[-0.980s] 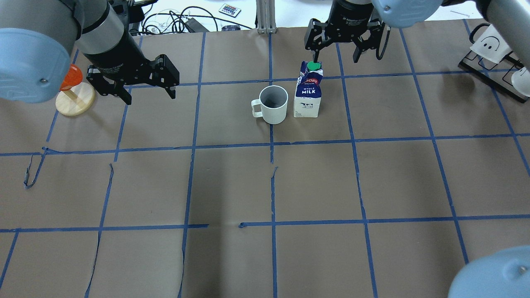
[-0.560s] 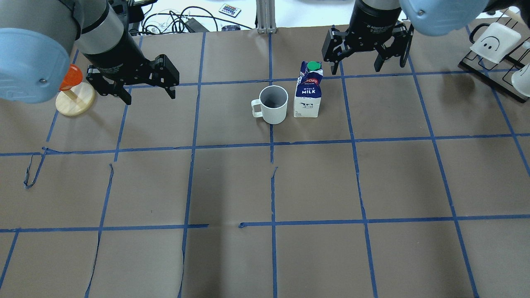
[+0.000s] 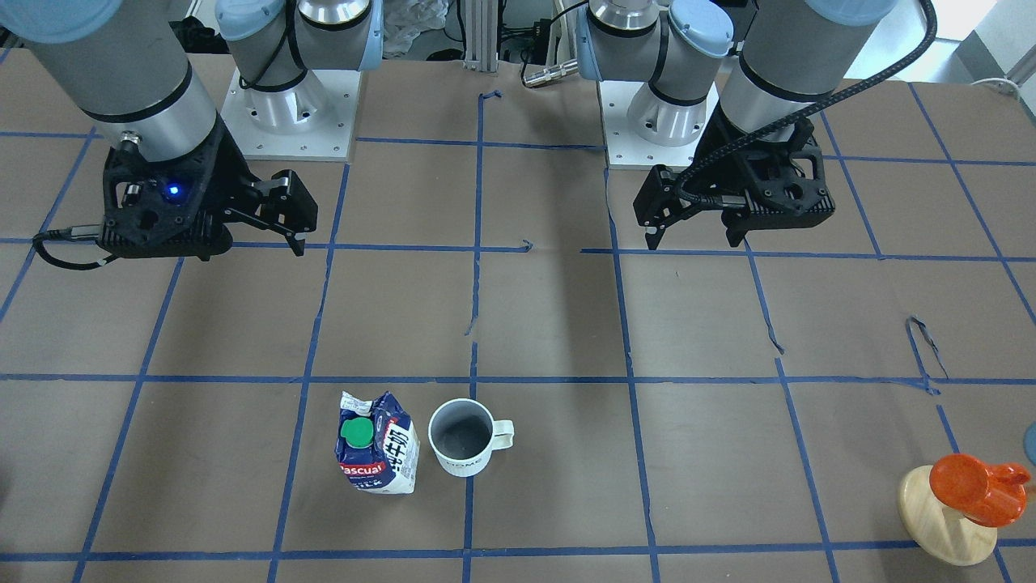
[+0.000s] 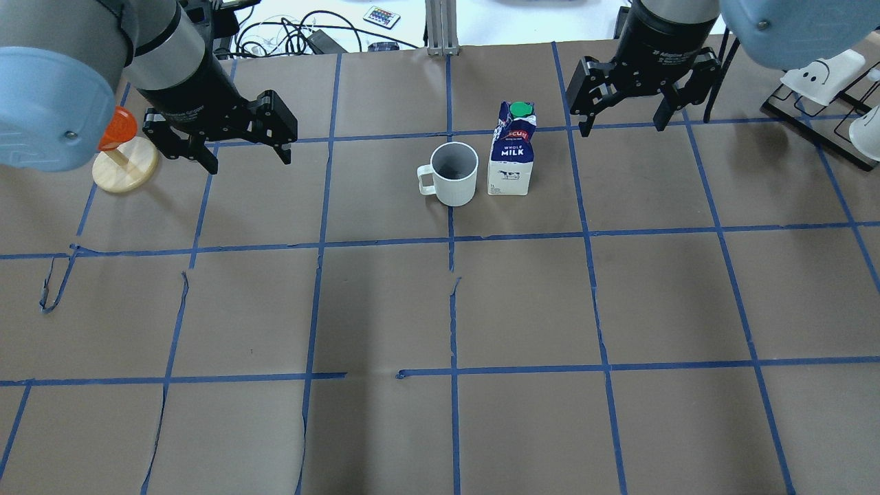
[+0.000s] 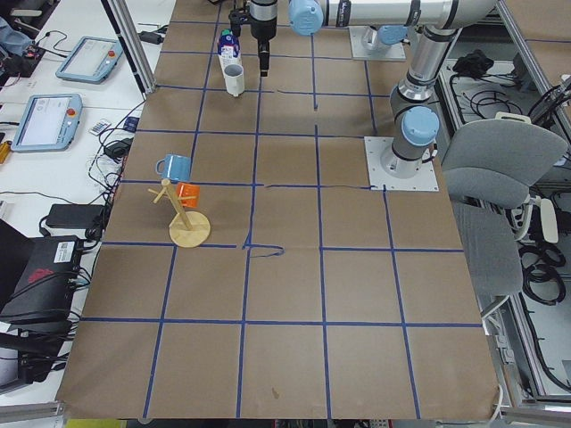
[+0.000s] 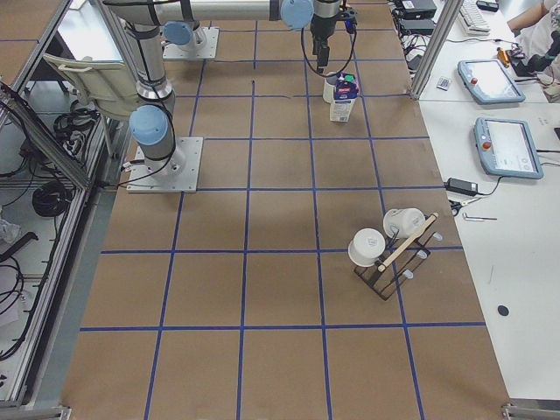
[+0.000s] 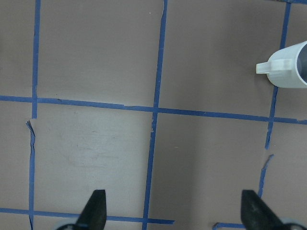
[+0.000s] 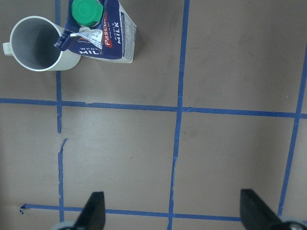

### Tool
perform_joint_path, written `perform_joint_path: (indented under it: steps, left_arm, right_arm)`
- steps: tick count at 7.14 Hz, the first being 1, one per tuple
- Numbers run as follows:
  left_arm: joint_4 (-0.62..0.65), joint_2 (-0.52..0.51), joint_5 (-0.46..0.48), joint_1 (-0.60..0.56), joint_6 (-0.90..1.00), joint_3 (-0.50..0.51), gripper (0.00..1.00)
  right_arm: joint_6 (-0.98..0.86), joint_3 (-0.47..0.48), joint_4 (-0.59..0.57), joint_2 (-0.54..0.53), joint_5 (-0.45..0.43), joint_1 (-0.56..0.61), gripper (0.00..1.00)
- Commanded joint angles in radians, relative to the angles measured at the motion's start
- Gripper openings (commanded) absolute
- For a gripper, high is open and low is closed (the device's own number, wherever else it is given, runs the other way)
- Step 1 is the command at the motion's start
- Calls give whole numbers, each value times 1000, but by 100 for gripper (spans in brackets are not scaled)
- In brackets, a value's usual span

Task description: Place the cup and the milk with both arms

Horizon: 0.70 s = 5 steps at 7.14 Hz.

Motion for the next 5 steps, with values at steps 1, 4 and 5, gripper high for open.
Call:
perform_joint_path:
  steps: [1, 4, 5]
  left_arm:
    - [0, 0, 0, 0, 1, 0, 100]
    - [-2, 0, 0, 0, 0, 0, 100]
    - [-2, 0, 2, 0, 1, 0, 100]
  right_arm:
    - [-2, 1, 9, -17, -6, -10, 100]
    - [-1, 1, 18, -21, -4, -13, 100]
    - [-1, 1, 15, -21, 3, -13, 100]
